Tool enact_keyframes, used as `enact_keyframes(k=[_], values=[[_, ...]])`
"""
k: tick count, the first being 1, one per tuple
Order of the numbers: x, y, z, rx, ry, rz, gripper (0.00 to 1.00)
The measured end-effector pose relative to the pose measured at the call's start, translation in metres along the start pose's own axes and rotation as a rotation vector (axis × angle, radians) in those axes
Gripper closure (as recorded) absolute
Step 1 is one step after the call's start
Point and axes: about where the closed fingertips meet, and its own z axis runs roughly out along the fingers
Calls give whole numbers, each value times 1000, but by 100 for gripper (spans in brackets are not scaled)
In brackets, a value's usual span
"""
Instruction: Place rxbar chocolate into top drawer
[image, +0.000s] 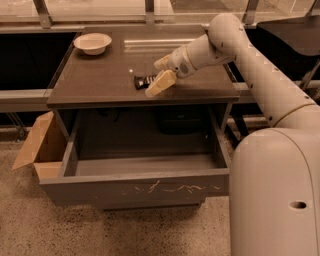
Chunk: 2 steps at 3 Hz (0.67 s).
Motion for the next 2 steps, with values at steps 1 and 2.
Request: enact_keyframes(k=[1, 2], values=[[7, 0, 11, -23, 17, 9, 48], [9, 1, 18, -38, 26, 14, 71]])
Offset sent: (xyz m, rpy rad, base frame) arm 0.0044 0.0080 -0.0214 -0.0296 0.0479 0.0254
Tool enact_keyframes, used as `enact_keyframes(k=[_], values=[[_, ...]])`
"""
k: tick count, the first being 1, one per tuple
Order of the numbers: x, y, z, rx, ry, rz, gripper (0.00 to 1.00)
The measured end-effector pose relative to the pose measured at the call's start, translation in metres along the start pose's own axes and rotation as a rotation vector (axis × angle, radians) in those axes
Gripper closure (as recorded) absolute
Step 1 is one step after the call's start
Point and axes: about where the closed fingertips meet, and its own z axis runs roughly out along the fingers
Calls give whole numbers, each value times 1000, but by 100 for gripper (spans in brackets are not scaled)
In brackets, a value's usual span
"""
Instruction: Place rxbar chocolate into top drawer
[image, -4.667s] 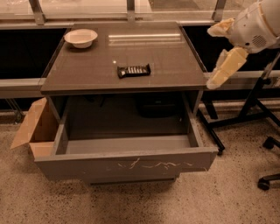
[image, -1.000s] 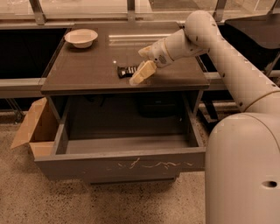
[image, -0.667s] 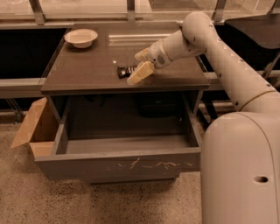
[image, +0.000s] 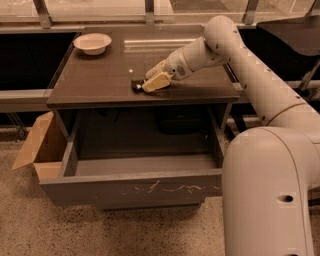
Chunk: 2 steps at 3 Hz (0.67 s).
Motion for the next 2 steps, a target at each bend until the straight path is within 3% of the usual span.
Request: enact_keyframes(k=[1, 2], values=[[-4, 0, -2, 0, 0, 0, 95], [-57, 69, -19, -38, -60, -100, 100]])
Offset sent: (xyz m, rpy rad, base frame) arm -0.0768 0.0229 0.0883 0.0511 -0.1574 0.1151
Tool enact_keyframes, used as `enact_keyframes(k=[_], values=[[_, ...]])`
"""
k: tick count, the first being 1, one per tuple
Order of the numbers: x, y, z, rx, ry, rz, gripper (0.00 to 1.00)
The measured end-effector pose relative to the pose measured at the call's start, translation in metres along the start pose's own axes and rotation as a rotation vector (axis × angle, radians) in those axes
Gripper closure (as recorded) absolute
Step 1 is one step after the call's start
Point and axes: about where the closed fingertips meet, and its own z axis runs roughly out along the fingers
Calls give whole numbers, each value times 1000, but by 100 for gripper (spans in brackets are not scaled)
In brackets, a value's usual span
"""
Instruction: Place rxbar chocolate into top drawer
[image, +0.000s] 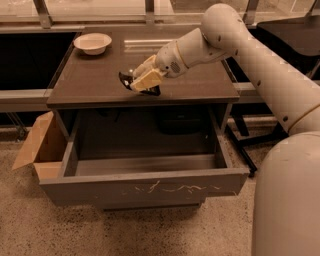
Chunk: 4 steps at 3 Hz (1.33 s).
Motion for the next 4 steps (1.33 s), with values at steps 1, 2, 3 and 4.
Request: enact_keyframes(k=[1, 2, 3, 4], values=[[0, -1, 0, 1, 0, 0, 100], [6, 12, 11, -12, 27, 35, 100], [1, 46, 29, -52, 36, 73, 100], [10, 92, 64, -128, 42, 150, 100]])
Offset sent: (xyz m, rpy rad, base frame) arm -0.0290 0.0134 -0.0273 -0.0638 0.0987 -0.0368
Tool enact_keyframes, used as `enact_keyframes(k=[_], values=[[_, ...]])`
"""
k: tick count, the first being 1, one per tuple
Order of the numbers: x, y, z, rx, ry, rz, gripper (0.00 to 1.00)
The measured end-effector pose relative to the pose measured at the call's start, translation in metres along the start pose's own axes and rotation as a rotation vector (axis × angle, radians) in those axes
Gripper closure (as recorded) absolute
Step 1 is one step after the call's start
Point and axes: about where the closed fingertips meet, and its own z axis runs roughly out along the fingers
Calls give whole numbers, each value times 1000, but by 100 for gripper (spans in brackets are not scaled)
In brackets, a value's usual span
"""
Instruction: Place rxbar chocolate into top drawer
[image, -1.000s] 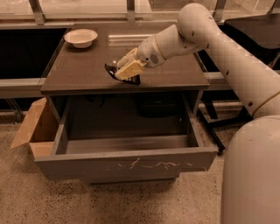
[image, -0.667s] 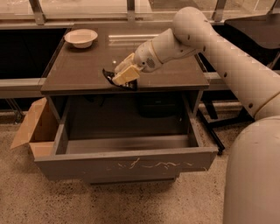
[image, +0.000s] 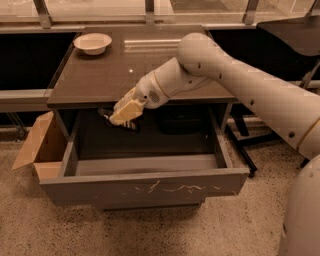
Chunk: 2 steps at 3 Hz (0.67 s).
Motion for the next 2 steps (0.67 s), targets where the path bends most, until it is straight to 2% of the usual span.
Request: enact_keyframes(k=[1, 2], values=[[33, 19, 34, -31, 54, 76, 100], [71, 21, 59, -44, 99, 124, 100]])
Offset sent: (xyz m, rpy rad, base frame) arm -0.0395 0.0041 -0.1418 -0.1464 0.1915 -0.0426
